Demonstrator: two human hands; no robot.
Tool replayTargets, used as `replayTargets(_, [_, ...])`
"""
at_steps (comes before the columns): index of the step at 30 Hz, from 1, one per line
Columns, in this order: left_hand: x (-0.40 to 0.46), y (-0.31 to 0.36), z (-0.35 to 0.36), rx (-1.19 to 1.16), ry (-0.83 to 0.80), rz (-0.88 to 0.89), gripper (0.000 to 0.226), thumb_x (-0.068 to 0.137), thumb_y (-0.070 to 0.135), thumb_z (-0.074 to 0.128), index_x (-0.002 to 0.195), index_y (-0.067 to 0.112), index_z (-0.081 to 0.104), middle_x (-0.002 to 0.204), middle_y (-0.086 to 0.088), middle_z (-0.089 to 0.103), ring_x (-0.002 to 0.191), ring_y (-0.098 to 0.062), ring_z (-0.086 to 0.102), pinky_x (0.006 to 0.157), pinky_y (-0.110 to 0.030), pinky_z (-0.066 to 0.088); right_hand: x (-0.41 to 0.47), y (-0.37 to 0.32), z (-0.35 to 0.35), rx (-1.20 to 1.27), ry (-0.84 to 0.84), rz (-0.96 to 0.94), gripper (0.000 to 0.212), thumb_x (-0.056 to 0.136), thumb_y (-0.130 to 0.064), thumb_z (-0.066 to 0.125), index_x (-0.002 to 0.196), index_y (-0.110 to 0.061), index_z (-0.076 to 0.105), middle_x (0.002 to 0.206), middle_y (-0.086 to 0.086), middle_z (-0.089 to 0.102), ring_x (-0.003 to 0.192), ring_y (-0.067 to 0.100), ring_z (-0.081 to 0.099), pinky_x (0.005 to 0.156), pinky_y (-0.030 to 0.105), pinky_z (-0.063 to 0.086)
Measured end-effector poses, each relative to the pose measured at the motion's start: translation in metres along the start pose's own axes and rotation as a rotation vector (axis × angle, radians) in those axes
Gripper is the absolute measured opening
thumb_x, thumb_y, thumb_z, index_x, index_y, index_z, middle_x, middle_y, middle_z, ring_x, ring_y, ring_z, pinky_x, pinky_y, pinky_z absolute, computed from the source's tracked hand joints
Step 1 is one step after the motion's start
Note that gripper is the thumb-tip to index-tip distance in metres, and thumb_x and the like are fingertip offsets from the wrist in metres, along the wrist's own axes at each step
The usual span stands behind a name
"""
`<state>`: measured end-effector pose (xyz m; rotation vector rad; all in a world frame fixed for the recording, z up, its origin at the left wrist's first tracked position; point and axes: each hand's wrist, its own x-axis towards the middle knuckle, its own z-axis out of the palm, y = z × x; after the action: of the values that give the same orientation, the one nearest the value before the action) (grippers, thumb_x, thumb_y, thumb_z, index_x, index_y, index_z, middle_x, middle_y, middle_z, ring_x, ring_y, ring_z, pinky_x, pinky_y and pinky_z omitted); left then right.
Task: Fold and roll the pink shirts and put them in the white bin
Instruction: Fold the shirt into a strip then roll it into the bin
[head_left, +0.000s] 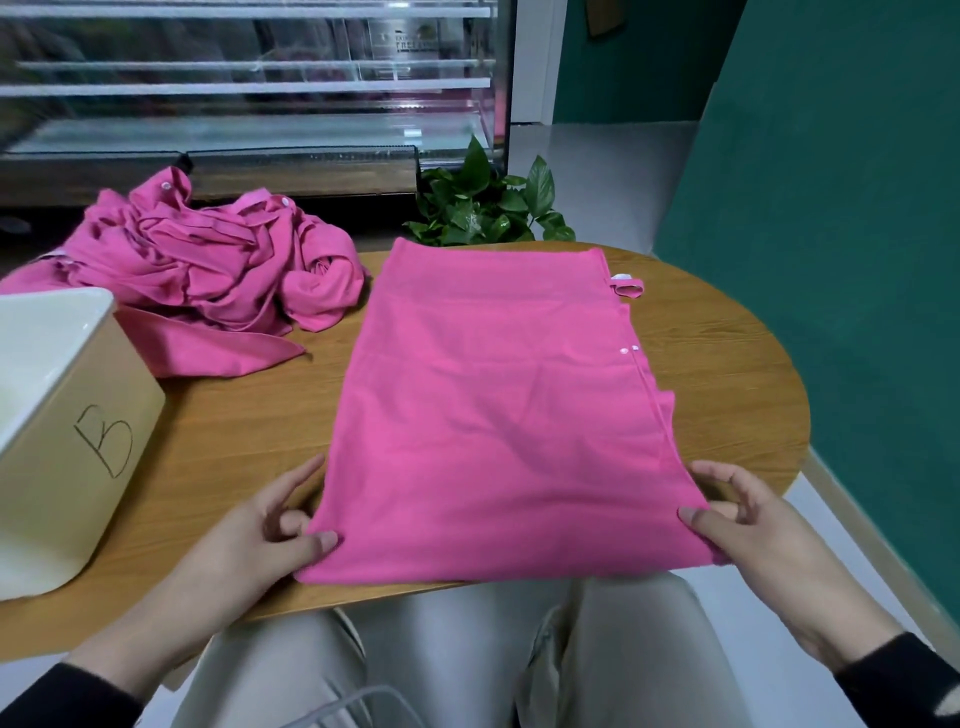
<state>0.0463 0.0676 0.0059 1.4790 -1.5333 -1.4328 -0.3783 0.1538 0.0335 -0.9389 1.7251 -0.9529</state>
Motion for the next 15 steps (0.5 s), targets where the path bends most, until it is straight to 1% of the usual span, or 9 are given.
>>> replayTargets(3, [-0.009,-0.010,-0.005,0.047,-0.052,0.024,0.089,0.061,0.043,0.091,0.132,0.066,0.044,0.081,-0.015,0.064,0.081,-0.008,0.057,0.092,-0.019,0.038,-0.010,-0.001,-0.001,-0.049,-0.108,0.036,0.041,0.087,-0.019,0.072,0.125,-0.028,0.061,0.088,0.007,0.078,0.074,0.009,0.068,0.074,0.035,0.046])
replayTargets(5, [-0.018,-0.015,-0.004,0.130,-0.096,0.028,0.081,0.074,0.036,0.088,0.137,0.062,0.043,0.098,-0.005,0.075,0.095,-0.004,0.060,0.099,-0.014,0.036,-0.012,0.006,-0.003,0.046,-0.132,0.066,0.044,0.088,-0.010,0.070,0.128,-0.026,0.060,0.097,0.017,0.077,0.088,0.022,0.074,0.075,0.035,0.057])
replayTargets(7, [-0.024,-0.015,0.004,0.145,-0.065,0.071,0.061,0.083,0.030,0.079,0.134,0.052,0.054,0.110,0.000,0.075,0.106,-0.005,0.062,0.105,-0.020,0.040,-0.013,0.008,-0.002,0.168,-0.132,0.065,0.051,0.089,0.000,0.066,0.132,-0.026,0.058,0.095,0.023,0.075,0.086,0.030,0.074,0.074,0.037,0.062])
replayTargets(9, [-0.026,-0.009,0.013,-0.027,0.020,0.092,0.041,0.082,0.015,0.071,0.121,0.031,0.070,0.102,-0.009,0.077,0.092,-0.008,0.065,0.093,-0.018,0.048,-0.010,0.013,0.001,0.221,-0.109,0.038,0.057,0.087,0.001,0.065,0.135,-0.028,0.055,0.082,0.022,0.071,0.073,0.028,0.069,0.072,0.037,0.062])
replayTargets(10, [-0.024,-0.007,0.016,-0.100,0.065,0.105,0.037,0.079,0.010,0.068,0.114,0.019,0.073,0.092,-0.014,0.076,0.080,-0.008,0.063,0.081,-0.014,0.050,-0.009,0.012,0.001,0.214,-0.094,0.014,0.058,0.088,0.002,0.064,0.136,-0.029,0.054,0.073,0.018,0.066,0.065,0.025,0.064,0.068,0.033,0.059])
replayTargets(12, [-0.020,-0.001,0.018,-0.164,0.133,0.136,0.028,0.074,0.011,0.068,0.101,0.009,0.077,0.070,-0.017,0.064,0.058,-0.009,0.053,0.058,-0.011,0.045,-0.007,0.003,-0.002,0.176,-0.057,-0.076,0.046,0.088,-0.005,0.071,0.127,-0.028,0.061,0.063,0.013,0.059,0.056,0.021,0.057,0.058,0.028,0.056])
replayTargets(13, [-0.015,0.005,0.017,-0.180,0.160,0.145,0.023,0.074,0.011,0.069,0.095,0.010,0.078,0.066,-0.019,0.059,0.053,-0.012,0.049,0.052,-0.012,0.043,-0.006,-0.007,-0.003,0.143,-0.027,-0.096,0.038,0.081,-0.022,0.081,0.117,-0.027,0.068,0.064,0.014,0.058,0.056,0.022,0.055,0.058,0.029,0.056])
replayTargets(14, [-0.013,0.012,0.015,-0.173,0.168,0.164,0.019,0.077,0.007,0.069,0.091,0.013,0.079,0.065,-0.023,0.057,0.050,-0.015,0.048,0.048,-0.013,0.043,-0.005,-0.017,-0.006,0.064,-0.032,-0.119,0.040,0.070,-0.043,0.088,0.105,-0.027,0.075,0.067,0.016,0.057,0.058,0.022,0.054,0.061,0.030,0.057])
replayTargets(15, [-0.011,0.015,0.012,-0.101,0.170,0.184,0.022,0.082,0.001,0.066,0.087,0.016,0.080,0.065,-0.026,0.058,0.048,-0.016,0.049,0.048,-0.014,0.043,-0.004,-0.020,-0.009,-0.014,-0.054,-0.139,0.042,0.064,-0.056,0.086,0.095,-0.029,0.078,0.070,0.021,0.057,0.059,0.021,0.053,0.064,0.031,0.056])
